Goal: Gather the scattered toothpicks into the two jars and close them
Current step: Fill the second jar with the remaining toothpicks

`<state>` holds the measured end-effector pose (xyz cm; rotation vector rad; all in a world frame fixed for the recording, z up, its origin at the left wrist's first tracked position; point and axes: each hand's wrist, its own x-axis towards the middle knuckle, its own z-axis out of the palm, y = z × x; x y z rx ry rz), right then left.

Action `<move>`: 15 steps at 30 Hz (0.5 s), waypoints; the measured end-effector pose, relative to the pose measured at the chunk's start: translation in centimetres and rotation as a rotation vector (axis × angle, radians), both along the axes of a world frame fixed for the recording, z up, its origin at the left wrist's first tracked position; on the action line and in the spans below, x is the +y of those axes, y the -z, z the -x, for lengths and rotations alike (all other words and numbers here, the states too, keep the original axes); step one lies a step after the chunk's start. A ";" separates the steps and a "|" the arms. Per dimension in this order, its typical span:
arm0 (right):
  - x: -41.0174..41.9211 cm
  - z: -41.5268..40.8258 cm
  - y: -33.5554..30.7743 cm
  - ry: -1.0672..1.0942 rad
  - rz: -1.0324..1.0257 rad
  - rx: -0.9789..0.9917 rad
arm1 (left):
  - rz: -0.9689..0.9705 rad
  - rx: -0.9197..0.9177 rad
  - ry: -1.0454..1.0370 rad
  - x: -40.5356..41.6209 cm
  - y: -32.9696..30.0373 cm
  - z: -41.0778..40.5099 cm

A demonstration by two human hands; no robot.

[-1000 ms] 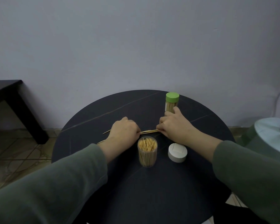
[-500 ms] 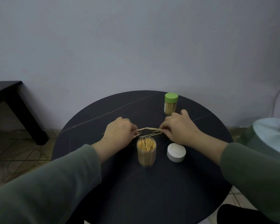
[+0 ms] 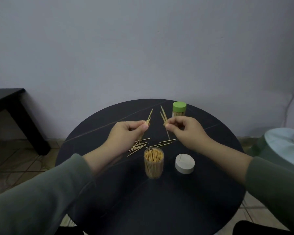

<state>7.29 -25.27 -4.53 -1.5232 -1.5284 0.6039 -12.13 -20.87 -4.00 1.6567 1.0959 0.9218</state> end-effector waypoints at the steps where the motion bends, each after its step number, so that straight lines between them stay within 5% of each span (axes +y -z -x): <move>1: -0.3 0.4 -0.3 -0.014 -0.020 0.079 | 0.041 -0.093 0.011 -0.4 -0.2 0.0; 7: -2.1 2.4 -0.3 -0.138 -0.014 0.322 | 0.232 -0.326 0.043 -1.9 0.2 -0.2; 15: -2.9 2.2 1.3 -0.200 0.058 0.222 | 0.342 -0.335 0.131 -3.4 2.6 0.1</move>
